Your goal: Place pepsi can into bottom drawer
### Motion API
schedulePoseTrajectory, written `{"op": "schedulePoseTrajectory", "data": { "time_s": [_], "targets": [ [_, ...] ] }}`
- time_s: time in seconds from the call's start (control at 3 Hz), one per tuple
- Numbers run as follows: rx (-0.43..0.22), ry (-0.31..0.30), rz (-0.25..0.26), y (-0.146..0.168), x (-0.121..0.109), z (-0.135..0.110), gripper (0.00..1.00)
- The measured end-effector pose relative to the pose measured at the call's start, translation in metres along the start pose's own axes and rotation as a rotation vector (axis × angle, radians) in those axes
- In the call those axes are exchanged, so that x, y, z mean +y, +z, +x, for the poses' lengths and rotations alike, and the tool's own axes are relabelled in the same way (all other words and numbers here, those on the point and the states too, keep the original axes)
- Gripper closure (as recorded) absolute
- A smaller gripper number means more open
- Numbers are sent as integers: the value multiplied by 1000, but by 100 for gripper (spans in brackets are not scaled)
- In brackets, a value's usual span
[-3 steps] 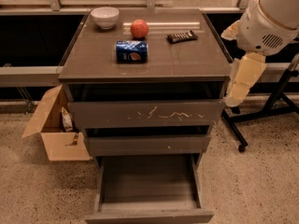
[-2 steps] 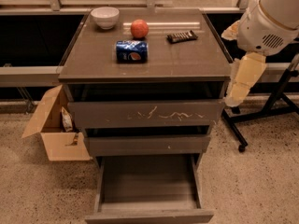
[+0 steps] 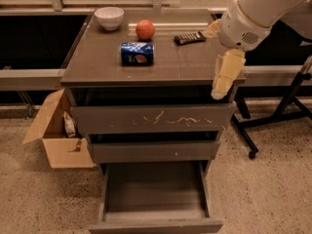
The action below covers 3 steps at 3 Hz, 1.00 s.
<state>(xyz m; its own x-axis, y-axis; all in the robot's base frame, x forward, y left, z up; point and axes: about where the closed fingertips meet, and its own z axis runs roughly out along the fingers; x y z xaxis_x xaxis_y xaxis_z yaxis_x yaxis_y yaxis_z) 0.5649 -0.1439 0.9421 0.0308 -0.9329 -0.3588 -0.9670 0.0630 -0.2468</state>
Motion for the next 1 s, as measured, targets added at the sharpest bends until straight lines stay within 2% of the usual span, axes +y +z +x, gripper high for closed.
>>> {"op": "schedulePoseTrajectory", "data": {
  "time_s": [0.33,1.0],
  "targets": [
    [-54,-25,-22,33,-20,-15,0],
    [-172,-9,-13,78,-53,-47,0]
  ]
}}
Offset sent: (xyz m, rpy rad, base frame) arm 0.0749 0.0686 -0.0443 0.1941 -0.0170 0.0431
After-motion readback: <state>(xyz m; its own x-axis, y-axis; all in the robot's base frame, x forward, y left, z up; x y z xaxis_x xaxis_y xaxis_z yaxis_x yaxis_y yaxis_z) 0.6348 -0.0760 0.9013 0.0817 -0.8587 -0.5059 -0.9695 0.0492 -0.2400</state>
